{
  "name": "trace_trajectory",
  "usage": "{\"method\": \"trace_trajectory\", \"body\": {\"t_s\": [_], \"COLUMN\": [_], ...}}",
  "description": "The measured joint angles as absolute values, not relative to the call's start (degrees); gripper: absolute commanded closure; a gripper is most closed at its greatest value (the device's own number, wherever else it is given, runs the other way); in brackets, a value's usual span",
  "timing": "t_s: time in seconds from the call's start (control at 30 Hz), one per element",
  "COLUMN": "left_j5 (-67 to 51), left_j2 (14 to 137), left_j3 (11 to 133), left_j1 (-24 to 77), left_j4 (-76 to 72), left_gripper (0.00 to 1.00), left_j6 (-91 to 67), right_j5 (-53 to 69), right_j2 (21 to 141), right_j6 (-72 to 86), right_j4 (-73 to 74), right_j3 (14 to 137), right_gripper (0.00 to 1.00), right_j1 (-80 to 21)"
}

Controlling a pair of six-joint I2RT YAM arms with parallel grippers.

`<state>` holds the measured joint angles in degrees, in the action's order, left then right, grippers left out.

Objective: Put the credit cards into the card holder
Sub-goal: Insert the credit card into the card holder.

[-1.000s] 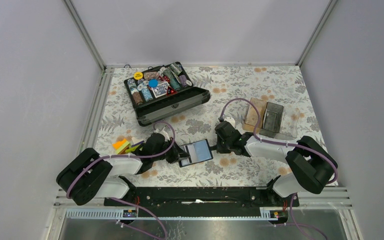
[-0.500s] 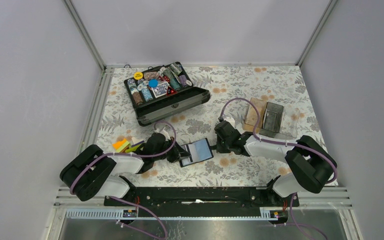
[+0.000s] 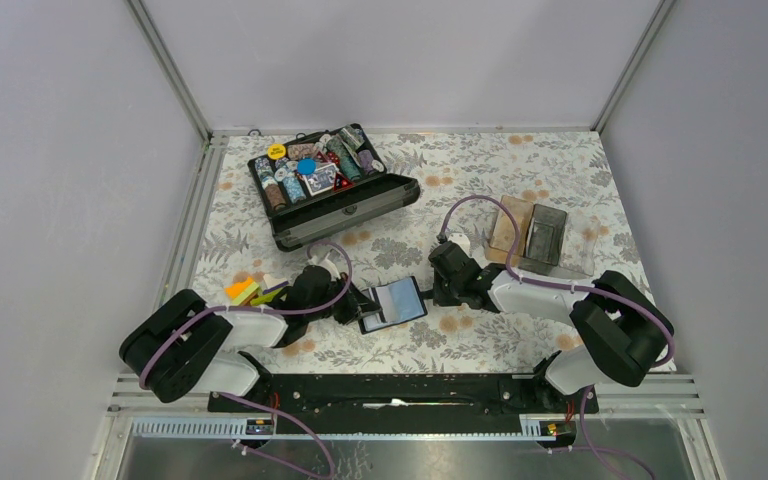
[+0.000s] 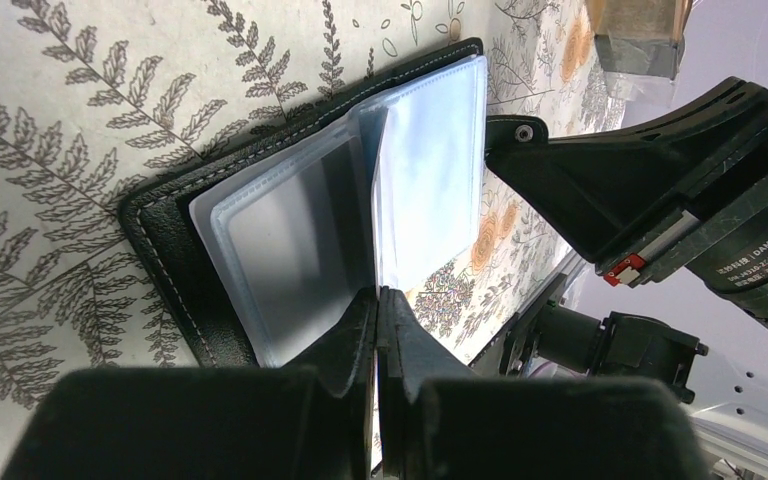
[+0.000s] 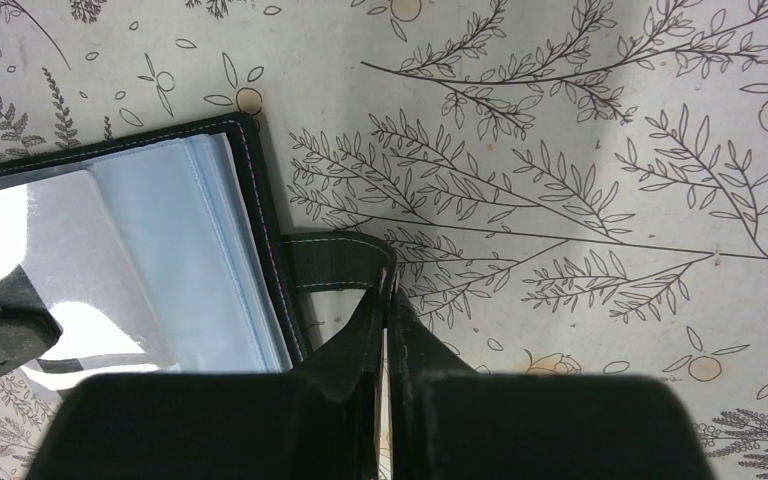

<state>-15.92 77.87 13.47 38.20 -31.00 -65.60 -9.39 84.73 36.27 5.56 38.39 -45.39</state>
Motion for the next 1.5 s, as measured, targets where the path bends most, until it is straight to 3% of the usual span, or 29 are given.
{"method": "trace_trajectory", "body": {"t_s": [1.5], "left_j5": [-14.3], "left_j2": [75.9], "left_j3": [19.3], "left_j1": [38.2], "left_j4": [-17.6], "left_gripper": [1.0], "left_j6": [-55.8], "right_j5": [-9.6], "right_j2": [86.3], "right_j6": [36.1], "right_j4": [7.2], "right_j3": [40.3], "right_gripper": [1.0], "right_j1": [-45.4]}}
